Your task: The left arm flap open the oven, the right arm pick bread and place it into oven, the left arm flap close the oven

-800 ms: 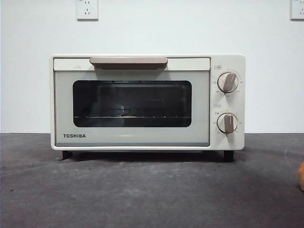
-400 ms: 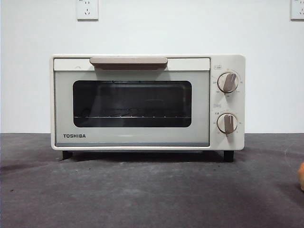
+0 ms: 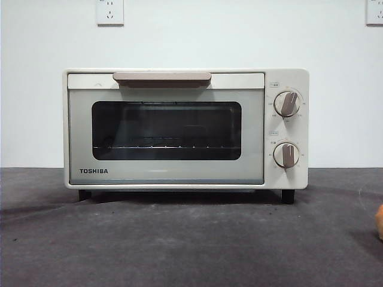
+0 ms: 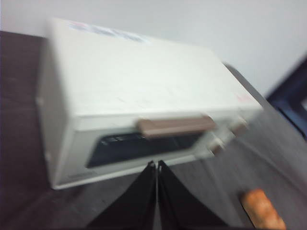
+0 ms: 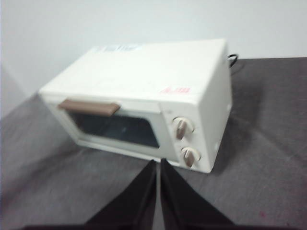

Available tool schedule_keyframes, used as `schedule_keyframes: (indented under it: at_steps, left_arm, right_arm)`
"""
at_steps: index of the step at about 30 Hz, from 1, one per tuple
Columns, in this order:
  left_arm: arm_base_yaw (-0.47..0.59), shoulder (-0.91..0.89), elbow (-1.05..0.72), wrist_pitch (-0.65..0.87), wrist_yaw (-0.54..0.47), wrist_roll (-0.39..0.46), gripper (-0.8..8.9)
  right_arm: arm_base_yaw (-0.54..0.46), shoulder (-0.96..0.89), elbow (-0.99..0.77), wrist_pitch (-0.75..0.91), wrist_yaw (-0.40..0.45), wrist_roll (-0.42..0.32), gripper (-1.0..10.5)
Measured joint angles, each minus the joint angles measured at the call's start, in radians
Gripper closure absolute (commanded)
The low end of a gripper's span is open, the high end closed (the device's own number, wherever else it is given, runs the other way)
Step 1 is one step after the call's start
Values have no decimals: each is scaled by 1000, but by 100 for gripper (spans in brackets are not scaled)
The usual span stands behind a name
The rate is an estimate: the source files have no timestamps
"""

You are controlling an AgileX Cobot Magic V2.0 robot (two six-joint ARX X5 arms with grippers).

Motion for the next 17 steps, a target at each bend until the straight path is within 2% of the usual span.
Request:
schedule_keyframes:
  at_steps: [3, 6, 10, 14, 17]
  left_arm:
    - [-47, 29, 60, -74, 22, 51, 803]
    - [-88, 39, 98, -117, 42, 101, 803]
    - [-117, 27, 104, -117, 49, 129, 803]
    - [-121, 20, 104, -101, 49, 132, 802]
    - [-121, 20, 104, -87, 49, 136, 756]
  right_arm:
    - [46, 42, 50, -61, 0, -61, 935]
    - [82, 64, 73, -72, -8, -91, 935]
    - [100, 68, 74, -72, -53, -106, 935]
    - [100, 68, 74, -72, -53, -107, 934]
    - [100, 68, 74, -72, -52, -109, 847]
